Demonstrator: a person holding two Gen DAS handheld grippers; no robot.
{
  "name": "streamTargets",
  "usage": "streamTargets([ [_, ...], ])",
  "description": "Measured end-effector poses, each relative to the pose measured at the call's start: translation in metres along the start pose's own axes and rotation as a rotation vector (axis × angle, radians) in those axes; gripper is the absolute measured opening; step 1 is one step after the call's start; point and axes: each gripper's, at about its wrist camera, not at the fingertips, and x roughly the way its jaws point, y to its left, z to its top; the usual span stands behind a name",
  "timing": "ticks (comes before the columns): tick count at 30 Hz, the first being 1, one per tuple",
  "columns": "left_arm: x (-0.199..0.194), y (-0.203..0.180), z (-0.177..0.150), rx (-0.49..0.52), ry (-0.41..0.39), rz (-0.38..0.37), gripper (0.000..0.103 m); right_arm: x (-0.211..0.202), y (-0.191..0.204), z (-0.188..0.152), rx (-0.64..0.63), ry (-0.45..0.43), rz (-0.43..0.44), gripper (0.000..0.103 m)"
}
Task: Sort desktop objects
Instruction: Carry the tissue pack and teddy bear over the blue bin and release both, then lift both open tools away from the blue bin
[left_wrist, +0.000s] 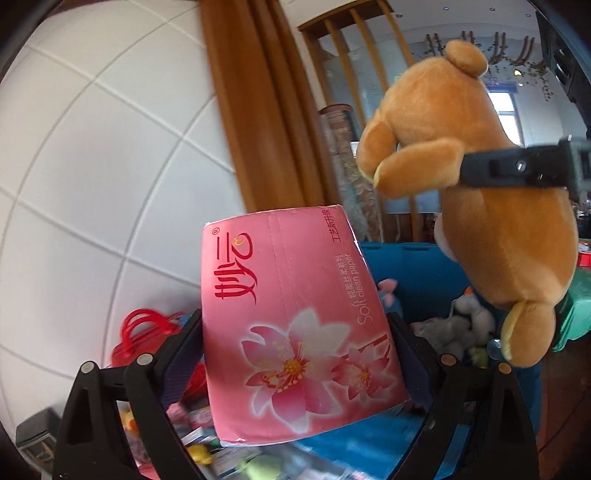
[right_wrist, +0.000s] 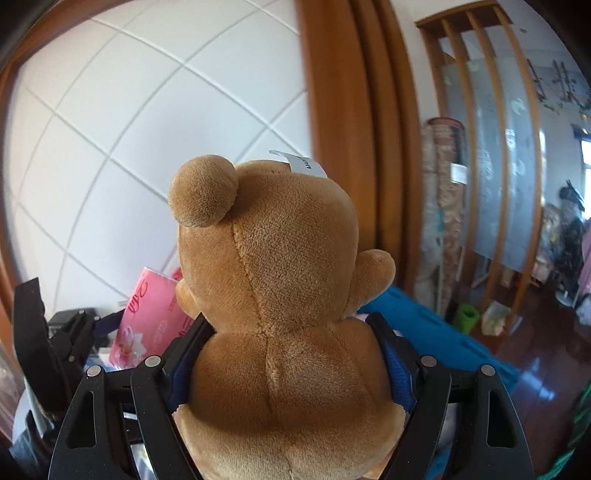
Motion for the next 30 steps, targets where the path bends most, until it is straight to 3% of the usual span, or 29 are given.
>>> streamTargets([
  [6,0.049,-0.037,0.048,-0.008,0.042,0.042,0.096,0.012,-0.071,0.014,0.107,0.010,-0.022,0.093],
  [9,0.048,-0.044,0.061,-0.021,0.018,0.091,0.097,-0.004,-0.090,0.015,0.133,-0.020,-0.014,0.103],
  [11,0.044,-0.044,0.065,-0.031,0.006,0.119,0.100,-0.014,-0.097,0.011,0.138,-0.027,-0.013,0.103],
  [16,0.050,-0.049,0.055,-0.045,0.027,0.169,0.101,-0.020,-0.113,-0.002,0.168,-0.026,0.037,0.103],
  [30,0.001,-0.046,-0.009,-0.056,0.065,0.370,0.101,-0.024,-0.065,-0.054,0.011,-0.020,0.039,0.103],
])
